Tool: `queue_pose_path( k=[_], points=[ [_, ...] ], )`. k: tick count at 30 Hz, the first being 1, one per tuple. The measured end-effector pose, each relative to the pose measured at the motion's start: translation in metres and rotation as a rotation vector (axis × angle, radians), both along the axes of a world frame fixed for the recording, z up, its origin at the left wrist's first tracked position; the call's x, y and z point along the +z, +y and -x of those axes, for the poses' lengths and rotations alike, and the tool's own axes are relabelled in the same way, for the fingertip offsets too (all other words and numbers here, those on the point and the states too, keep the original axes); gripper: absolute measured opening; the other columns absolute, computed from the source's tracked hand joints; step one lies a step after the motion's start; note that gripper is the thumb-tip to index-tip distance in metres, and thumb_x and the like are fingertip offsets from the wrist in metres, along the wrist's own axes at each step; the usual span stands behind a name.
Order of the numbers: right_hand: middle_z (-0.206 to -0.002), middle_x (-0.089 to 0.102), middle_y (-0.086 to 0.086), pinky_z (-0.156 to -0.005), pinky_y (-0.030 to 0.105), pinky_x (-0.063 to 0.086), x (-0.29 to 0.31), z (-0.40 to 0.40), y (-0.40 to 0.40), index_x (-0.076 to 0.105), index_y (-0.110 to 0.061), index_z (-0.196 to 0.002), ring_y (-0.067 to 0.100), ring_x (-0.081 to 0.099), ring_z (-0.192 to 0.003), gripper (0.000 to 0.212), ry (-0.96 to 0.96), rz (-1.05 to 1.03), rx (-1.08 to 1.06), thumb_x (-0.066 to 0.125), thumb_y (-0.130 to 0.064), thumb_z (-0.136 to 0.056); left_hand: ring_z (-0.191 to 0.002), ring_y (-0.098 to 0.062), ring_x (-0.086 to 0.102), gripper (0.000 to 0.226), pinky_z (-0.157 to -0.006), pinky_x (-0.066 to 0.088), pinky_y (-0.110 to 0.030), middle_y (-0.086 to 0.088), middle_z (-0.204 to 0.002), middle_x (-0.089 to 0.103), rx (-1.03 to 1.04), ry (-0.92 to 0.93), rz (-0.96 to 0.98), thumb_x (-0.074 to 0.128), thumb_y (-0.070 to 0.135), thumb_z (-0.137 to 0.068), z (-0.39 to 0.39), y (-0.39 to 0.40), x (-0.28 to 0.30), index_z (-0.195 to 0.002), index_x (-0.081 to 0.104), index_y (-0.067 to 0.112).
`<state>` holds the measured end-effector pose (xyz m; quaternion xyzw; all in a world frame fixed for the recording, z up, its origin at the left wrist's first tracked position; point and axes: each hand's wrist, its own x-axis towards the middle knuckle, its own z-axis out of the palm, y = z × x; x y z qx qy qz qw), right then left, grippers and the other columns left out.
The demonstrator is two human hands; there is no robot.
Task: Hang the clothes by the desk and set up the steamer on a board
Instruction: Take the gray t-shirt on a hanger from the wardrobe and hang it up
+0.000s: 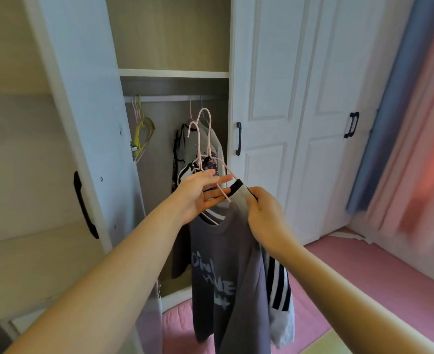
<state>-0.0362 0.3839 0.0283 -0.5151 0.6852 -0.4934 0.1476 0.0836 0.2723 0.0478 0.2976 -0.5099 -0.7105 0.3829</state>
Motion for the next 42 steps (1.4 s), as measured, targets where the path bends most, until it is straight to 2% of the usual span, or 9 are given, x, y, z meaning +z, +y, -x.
queue_pose_path(
  k=[3,5,10,14,18,26,31,38,42],
  points=[
    [-0.098,0.059,0.001,-0.058,0.018,0.038,0.000,-0.008,0.033,0.054,-0.016,-0.114,0.008,0.053,-0.078,0.025,0.002,-0.020,-0.011,0.031,-0.020,-0.103,-0.093,-0.024,0.072,0.056,-0.073,0.058,-0.035,-0.004,-0.106,0.073,-0.030,0.008,-0.014,0.056,0.010,-0.093,-0.010,0.029,-0.001,-0.144,0.031,0.015],
    [-0.100,0.060,0.001,-0.061,0.017,0.040,-0.002,-0.013,0.052,0.054,-0.015,-0.115,0.008,0.054,-0.082,0.027,0.013,-0.029,-0.015,0.032,-0.020,-0.103,-0.095,-0.025,0.071,0.055,-0.077,0.058,-0.037,-0.006,-0.108,0.073,-0.053,0.027,-0.035,0.055,0.008,-0.094,-0.017,0.045,-0.002,-0.142,0.032,0.017],
    [-0.098,0.061,-0.001,-0.065,0.017,0.044,-0.005,-0.030,0.095,0.055,-0.018,-0.112,0.008,0.056,-0.084,0.024,0.027,-0.038,-0.009,0.033,-0.019,-0.102,-0.096,-0.030,0.070,0.031,-0.082,0.058,-0.040,-0.015,-0.108,0.071,-0.058,0.199,-0.168,0.055,0.000,-0.092,-0.031,0.080,-0.004,-0.121,0.045,0.007],
    [-0.095,0.062,0.000,-0.066,0.025,0.046,-0.007,-0.048,0.134,0.056,-0.021,-0.109,0.017,0.060,-0.085,0.023,0.018,-0.032,-0.009,0.034,-0.019,-0.102,-0.095,-0.032,0.070,0.012,-0.079,0.059,-0.036,-0.023,-0.111,0.068,-0.080,0.289,-0.242,0.048,0.000,-0.096,-0.041,0.111,-0.004,-0.108,0.048,0.001],
    [-0.095,0.063,-0.001,-0.068,0.023,0.046,-0.012,-0.070,0.173,0.056,-0.022,-0.111,0.015,0.059,-0.086,0.023,-0.004,-0.025,-0.025,0.035,-0.019,-0.102,-0.087,-0.027,0.073,0.025,-0.078,0.059,-0.032,-0.022,-0.105,0.070,-0.111,0.288,-0.295,0.044,0.006,-0.099,-0.060,0.144,-0.005,-0.116,0.056,-0.009],
    [-0.093,0.061,-0.006,-0.070,0.021,0.047,-0.022,-0.120,0.247,0.055,-0.025,-0.110,0.009,0.057,-0.084,0.020,-0.013,-0.026,-0.064,0.037,-0.020,-0.102,-0.102,-0.031,0.068,0.034,-0.084,0.057,-0.035,-0.021,-0.119,0.065,-0.198,0.261,-0.294,0.046,0.004,-0.097,-0.113,0.209,-0.010,-0.128,0.052,-0.007],
    [-0.095,0.065,-0.004,-0.078,0.032,0.050,-0.024,-0.138,0.285,0.059,-0.023,-0.110,0.013,0.059,-0.087,0.022,0.015,-0.017,-0.070,0.038,-0.020,-0.101,-0.101,-0.031,0.068,0.033,-0.087,0.055,-0.036,-0.019,-0.121,0.065,-0.188,0.289,-0.263,0.042,0.002,-0.098,-0.133,0.246,-0.006,-0.129,0.051,-0.008],
    [-0.094,0.062,-0.010,-0.072,0.017,0.045,-0.014,-0.147,0.319,0.057,-0.024,-0.112,0.005,0.057,-0.085,0.022,0.065,0.005,-0.014,0.038,-0.020,-0.101,-0.103,-0.034,0.067,0.034,-0.089,0.055,-0.041,-0.015,-0.119,0.067,-0.101,0.301,-0.198,0.044,0.007,-0.099,-0.153,0.281,0.000,-0.131,0.048,-0.002],
    [-0.094,0.064,-0.009,-0.070,0.014,0.045,-0.010,-0.147,0.332,0.058,-0.025,-0.109,0.003,0.058,-0.085,0.021,0.079,0.005,0.080,0.039,-0.021,-0.101,-0.101,-0.032,0.068,0.030,-0.088,0.055,-0.042,-0.012,-0.117,0.068,-0.005,0.276,-0.133,0.045,0.010,-0.099,-0.156,0.296,0.004,-0.129,0.049,0.004]
  ],
)
